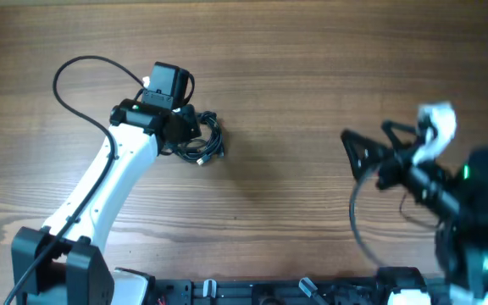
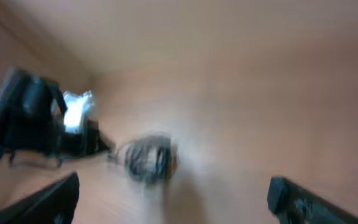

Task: Untangle cables
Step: 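Move the right gripper toward the cable bundle held by the left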

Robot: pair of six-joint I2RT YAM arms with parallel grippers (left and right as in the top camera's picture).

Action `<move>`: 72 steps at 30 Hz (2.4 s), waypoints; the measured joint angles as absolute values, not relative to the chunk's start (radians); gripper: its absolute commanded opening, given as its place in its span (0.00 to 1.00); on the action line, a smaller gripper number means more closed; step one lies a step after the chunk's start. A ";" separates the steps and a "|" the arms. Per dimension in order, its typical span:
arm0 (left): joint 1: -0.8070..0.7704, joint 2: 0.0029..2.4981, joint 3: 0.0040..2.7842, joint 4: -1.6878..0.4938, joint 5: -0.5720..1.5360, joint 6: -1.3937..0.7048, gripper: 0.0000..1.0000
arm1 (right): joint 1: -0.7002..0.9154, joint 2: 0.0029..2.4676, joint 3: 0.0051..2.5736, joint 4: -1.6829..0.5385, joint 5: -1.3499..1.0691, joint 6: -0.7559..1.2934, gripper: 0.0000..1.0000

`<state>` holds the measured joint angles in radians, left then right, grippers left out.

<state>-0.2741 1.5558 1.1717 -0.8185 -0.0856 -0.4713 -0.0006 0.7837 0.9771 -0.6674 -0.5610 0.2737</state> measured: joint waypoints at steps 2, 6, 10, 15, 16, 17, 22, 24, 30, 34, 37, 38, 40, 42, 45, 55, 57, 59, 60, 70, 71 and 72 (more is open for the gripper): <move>-0.266 1.600 1.160 -0.814 -0.089 -0.500 0.04 | -0.001 0.989 1.109 -0.731 -0.607 0.279 1.00; -0.266 1.697 1.139 -0.810 -0.062 -0.516 0.04 | -0.001 1.205 1.153 -0.725 -0.842 0.305 0.83; -0.266 1.695 1.136 -0.797 -0.001 -0.520 0.04 | -0.001 1.266 1.154 -0.786 -0.929 0.248 0.81; -0.244 1.605 1.136 -0.772 0.128 -0.554 0.28 | -0.001 1.266 1.156 -0.916 -0.859 0.112 0.86; -0.243 1.597 1.136 -0.775 0.160 -0.560 0.15 | -0.001 1.266 1.156 -0.917 -0.848 0.093 0.87; -0.243 1.596 1.136 -0.786 0.198 -0.570 0.05 | -0.001 1.266 1.156 -0.916 -0.835 0.078 0.86; -0.244 1.596 1.136 -0.835 0.280 -0.579 0.04 | -0.001 1.266 1.156 -0.910 -0.813 0.079 0.14; -0.244 1.596 1.136 -0.838 0.287 -0.579 0.04 | -0.001 1.266 1.156 -0.906 -0.810 0.112 0.09; -0.244 1.596 1.136 -0.847 0.282 -0.579 0.04 | 0.016 1.266 1.156 -0.739 -0.805 0.330 0.04; -0.244 1.596 1.135 -0.776 0.221 -0.582 0.04 | 0.073 1.266 1.156 -0.708 -0.767 0.374 0.09; -0.244 1.599 1.135 -0.681 0.165 -0.582 0.09 | 0.133 1.266 1.156 -0.686 -0.694 0.364 0.30; -0.244 1.602 1.135 -0.658 0.159 -0.583 0.15 | 0.150 1.266 1.156 -0.686 -0.678 0.353 0.33; -0.244 1.633 1.135 -0.614 0.134 -0.583 0.29 | 0.177 1.274 1.156 -0.686 -0.644 0.347 0.33; -0.244 1.687 1.135 -0.601 0.120 -0.586 0.33 | 0.186 1.291 1.156 -0.691 -0.626 0.347 0.35; -0.250 1.784 1.135 -0.601 0.115 -0.586 0.30 | 0.194 1.325 1.156 -0.689 -0.607 0.346 0.41; -0.368 1.847 1.135 -0.565 0.235 -0.476 0.26 | 0.195 1.408 1.156 -0.667 -0.519 0.324 1.00; -0.394 1.847 1.136 -0.603 0.248 -0.466 0.26 | 0.195 1.408 1.156 -0.666 -0.510 0.324 1.00; -0.400 1.847 1.136 -0.625 0.260 -0.464 0.27 | 0.195 1.408 1.156 -0.667 -0.503 0.324 1.00; -0.399 1.846 1.136 -0.625 0.260 -0.464 0.30 | 0.195 1.408 1.156 -0.667 -0.503 0.324 1.00; -0.402 1.689 1.163 -0.764 -0.072 -0.737 0.09 | 0.195 1.408 1.156 -0.667 -0.496 0.324 1.00; -0.401 1.689 1.163 -0.764 -0.101 -0.753 0.04 | 0.195 1.408 1.156 -0.667 -0.496 0.324 1.00; -0.400 1.690 1.163 -0.763 -0.110 -0.759 0.04 | 0.195 1.408 1.156 -0.666 -0.496 0.324 1.00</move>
<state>-0.4000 1.6897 1.1633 -0.7631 -0.1101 -0.7593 0.1951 1.4082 1.1557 -0.6662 -0.4957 0.3241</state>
